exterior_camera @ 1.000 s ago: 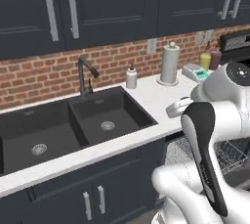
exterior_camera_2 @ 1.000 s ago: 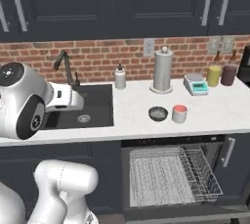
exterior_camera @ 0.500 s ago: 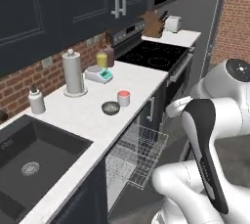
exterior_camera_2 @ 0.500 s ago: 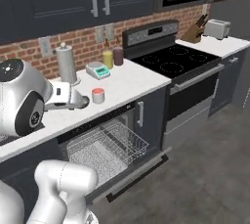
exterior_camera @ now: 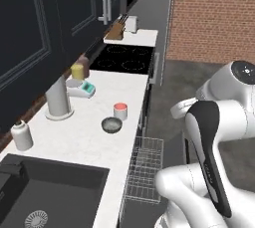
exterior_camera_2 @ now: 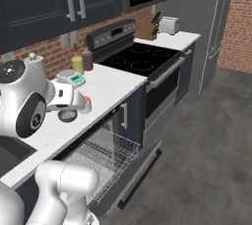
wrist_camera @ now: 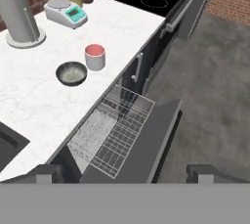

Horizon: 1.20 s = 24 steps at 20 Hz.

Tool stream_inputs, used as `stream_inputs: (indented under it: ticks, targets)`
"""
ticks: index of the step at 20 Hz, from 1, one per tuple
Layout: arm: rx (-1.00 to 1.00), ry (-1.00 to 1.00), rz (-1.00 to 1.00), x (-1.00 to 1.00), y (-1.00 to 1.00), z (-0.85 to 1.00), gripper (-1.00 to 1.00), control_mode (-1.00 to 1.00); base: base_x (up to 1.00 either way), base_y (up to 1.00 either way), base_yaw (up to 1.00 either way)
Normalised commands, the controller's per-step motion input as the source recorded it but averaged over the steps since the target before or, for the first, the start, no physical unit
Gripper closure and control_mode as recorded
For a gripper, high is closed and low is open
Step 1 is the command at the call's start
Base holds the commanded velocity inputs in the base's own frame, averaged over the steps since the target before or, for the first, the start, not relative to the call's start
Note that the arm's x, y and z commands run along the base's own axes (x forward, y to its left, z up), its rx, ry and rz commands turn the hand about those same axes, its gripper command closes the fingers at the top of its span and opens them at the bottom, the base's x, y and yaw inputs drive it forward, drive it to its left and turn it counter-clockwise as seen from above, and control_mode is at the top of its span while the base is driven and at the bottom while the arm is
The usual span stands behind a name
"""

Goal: Pick up the cup and bowl from the counter, place them in the dishwasher, and close the dishwasher door.

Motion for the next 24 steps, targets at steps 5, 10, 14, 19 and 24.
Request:
stream_inputs:
  ticks: [5, 10, 14, 19, 24]
  targets:
    - [0.00, 0.00, 0.00, 0.00, 0.00, 0.00, -1.00, 1.00, 0.12, 0.62, -0.15]
    - [0.00, 0.00, 0.00, 0.00, 0.00, 0.00, -1.00, 1.00, 0.08, 0.10, 0.10]
    - [0.00, 0.00, 0.00, 0.00, 0.00, 0.00, -1.00, 1.00, -0.53, -0.22, 0.05]
    - [0.00, 0.00, 0.00, 0.00, 0.00, 0.00, -1.00, 1.00, -0.70, 0.21, -0.03]
    - [0.00, 0.00, 0.00, 0.00, 0.00, 0.00, -1.00, 1.00, 0.18, 0.63, -0.06]
